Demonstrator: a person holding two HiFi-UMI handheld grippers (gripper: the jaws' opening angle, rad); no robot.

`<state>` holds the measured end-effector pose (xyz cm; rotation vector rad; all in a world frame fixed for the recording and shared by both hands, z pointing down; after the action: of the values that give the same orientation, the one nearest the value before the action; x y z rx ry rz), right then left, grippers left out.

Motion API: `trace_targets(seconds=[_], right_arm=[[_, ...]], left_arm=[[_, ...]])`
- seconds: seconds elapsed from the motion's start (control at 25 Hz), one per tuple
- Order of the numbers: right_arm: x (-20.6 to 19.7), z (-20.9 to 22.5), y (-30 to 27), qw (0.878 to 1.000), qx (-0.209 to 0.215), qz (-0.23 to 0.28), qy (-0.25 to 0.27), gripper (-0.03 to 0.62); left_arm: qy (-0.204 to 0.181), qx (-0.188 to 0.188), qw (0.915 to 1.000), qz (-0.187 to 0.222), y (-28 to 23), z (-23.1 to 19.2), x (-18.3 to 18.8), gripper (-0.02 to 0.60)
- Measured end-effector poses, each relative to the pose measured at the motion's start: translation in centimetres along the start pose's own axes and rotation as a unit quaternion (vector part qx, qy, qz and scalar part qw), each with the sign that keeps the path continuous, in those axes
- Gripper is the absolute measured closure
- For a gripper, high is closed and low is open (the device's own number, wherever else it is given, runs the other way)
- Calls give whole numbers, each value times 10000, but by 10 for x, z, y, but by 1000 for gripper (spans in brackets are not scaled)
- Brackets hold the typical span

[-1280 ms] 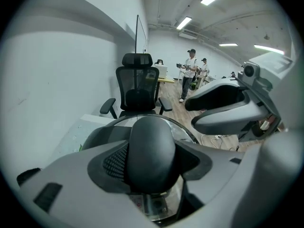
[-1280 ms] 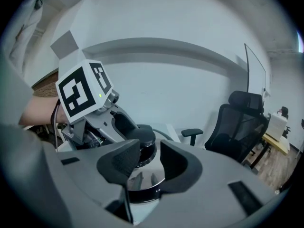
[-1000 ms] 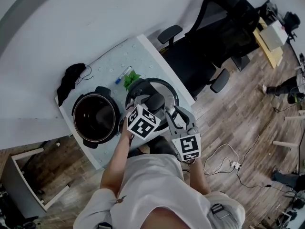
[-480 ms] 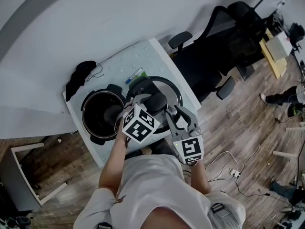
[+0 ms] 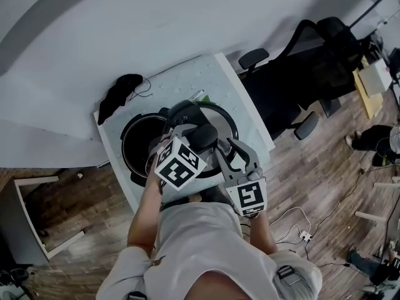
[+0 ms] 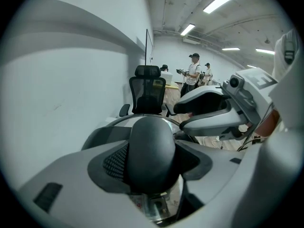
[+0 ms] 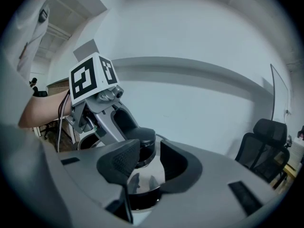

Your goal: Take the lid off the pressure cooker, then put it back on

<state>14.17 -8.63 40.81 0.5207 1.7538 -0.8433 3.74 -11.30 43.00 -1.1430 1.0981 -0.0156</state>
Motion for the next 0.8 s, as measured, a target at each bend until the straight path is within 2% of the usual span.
trace_targets(seconds=[0.8], right_arm=[[16,-48,-56,9980,614,-101,98,459]], left_arm=[[263,-34,9993,-275,43,-47,-61,307]])
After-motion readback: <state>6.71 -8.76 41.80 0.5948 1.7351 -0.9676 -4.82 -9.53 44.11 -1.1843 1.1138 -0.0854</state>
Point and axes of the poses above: the fingertips, and each gripper's own axes: y backward along the fingers, z to its right, x out of its top, the point moved 6 cm from there along y, backward along the fingers, and after that the axes turned 1 degree about y, right-handed, at the moved point
